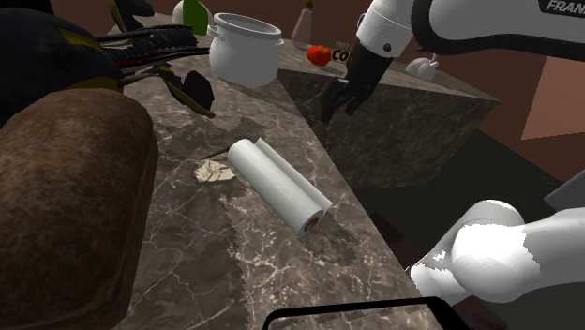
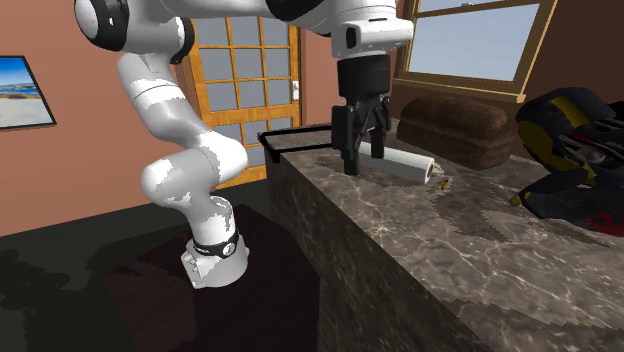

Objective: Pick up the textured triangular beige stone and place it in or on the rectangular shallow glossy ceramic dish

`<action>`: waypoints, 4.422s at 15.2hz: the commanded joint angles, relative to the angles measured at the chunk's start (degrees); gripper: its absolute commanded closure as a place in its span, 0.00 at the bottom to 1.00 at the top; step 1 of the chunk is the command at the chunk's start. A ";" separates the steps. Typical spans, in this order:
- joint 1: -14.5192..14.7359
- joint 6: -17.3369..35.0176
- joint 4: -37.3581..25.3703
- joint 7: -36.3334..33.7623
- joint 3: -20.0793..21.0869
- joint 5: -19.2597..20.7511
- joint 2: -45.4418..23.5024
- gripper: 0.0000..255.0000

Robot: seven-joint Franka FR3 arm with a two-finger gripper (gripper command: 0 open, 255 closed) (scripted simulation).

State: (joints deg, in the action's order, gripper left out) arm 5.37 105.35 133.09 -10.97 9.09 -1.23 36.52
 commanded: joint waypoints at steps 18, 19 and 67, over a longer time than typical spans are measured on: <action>4.67 10.55 -17.13 -20.02 20.70 3.72 -25.02 0.00; 4.88 10.77 -18.59 -21.34 21.75 4.80 -26.81 0.00; 5.91 8.05 -16.75 -25.71 24.37 5.05 -30.84 0.00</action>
State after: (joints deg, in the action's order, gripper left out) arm 11.28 113.40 116.33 -36.67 33.46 3.82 5.68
